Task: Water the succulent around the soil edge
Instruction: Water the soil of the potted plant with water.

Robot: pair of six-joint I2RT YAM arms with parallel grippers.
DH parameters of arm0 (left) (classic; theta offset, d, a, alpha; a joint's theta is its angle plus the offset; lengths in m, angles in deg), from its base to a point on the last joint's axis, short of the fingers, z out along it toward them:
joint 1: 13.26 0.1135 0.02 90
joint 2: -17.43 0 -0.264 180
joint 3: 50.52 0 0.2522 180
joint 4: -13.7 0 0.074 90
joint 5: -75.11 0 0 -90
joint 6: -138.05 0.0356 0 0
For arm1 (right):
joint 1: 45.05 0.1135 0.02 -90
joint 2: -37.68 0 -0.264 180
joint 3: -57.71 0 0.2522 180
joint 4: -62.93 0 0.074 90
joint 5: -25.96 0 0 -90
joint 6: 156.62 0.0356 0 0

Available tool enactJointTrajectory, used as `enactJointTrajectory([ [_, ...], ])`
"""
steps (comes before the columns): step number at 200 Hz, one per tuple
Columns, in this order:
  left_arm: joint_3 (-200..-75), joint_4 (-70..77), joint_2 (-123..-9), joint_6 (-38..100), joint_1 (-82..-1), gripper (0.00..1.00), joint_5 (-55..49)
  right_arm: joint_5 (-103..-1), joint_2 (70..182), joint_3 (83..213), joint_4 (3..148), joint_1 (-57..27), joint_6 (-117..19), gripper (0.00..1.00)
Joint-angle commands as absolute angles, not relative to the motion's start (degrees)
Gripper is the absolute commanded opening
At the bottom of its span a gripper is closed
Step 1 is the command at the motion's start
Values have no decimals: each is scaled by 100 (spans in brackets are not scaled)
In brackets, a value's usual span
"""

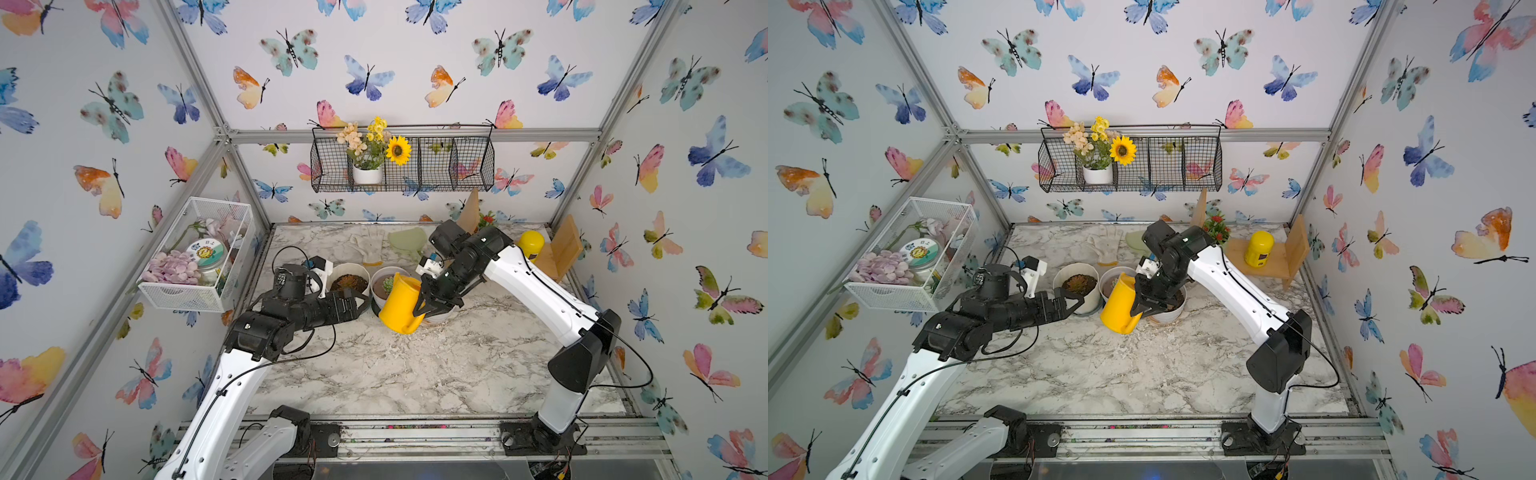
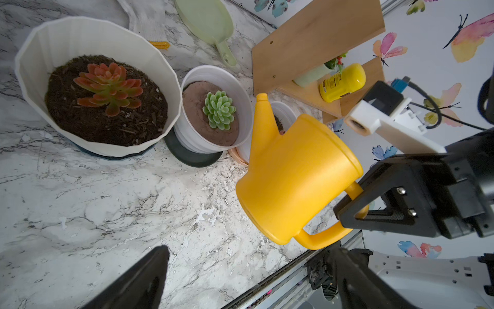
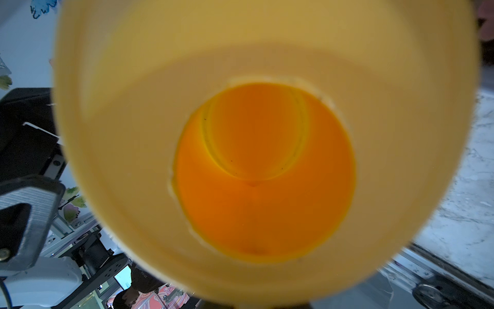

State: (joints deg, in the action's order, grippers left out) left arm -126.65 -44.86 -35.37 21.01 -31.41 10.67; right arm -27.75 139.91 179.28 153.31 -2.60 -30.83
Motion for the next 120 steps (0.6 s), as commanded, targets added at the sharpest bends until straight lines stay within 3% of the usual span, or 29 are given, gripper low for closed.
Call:
enactJointTrajectory([
  [1, -12761, -4498, -3520, 2116, -3180, 99, 723, -2478, 13738, 17704, 15025, -210, -3112, 1],
  [120, -12958, -4397, -3749, 2370, -3119, 99, 75, -2226, 14112, 17727, 14665, 196, -2954, 1],
])
